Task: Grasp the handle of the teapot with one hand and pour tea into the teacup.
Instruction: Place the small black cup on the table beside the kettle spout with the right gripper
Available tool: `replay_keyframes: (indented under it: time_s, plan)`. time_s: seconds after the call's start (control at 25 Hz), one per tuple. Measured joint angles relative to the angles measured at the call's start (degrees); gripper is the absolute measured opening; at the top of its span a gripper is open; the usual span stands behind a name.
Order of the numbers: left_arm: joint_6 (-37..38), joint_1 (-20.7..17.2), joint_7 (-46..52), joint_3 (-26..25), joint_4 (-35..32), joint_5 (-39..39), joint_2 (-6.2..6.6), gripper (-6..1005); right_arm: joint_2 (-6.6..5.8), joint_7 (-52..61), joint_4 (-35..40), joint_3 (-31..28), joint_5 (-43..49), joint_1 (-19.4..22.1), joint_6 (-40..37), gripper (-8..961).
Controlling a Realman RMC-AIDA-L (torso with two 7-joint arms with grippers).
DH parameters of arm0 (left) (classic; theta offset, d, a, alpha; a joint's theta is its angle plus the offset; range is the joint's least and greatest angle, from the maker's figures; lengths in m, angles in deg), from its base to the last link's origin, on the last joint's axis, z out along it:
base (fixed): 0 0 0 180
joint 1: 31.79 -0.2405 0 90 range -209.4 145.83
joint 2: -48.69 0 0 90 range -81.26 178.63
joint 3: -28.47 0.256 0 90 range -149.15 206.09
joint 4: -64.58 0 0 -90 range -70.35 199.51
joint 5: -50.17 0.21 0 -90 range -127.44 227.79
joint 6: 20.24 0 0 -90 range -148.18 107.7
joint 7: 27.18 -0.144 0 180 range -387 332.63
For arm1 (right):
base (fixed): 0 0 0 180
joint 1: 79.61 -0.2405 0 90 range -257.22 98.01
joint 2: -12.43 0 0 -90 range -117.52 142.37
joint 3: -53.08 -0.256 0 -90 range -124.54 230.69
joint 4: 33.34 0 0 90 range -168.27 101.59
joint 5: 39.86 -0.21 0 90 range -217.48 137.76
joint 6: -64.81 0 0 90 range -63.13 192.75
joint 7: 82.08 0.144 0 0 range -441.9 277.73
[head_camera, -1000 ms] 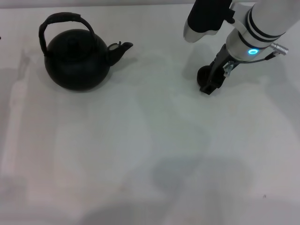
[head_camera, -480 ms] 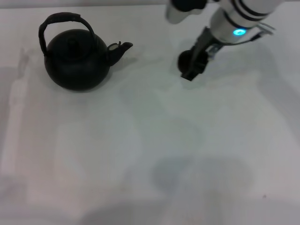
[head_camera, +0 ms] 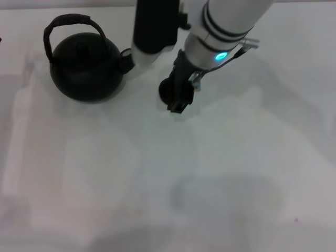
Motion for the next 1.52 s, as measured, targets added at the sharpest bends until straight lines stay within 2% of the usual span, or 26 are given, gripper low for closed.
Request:
replay_keyframes:
  time_s: [0.16,0.44,0.84,1.52]
  plan:
    - [0.0,0.0,-0.01,0.0,-0.13,0.03,0.0,859,0.03,0.02,-0.04,6.38,-4.53,-0.95,-2.59,734]
    - [0.0,0.05,-0.02,0.0,-0.14,-0.05,0.0,859,0.02,0.06,-0.47,12.03,-7.84,-0.96,-4.69,734]
    - [0.0,0.17,0.19,0.0,-0.16,-0.12,-0.09,859,0.02,0.13,-1.29,12.61,-8.23,0.76,-5.0,735]
    - [0.09,0.47,0.25,0.0,-0.23,0.06,-0.07,858,0.03,-0.34,-0.97,12.73,-8.61,1.31,-4.8,738]
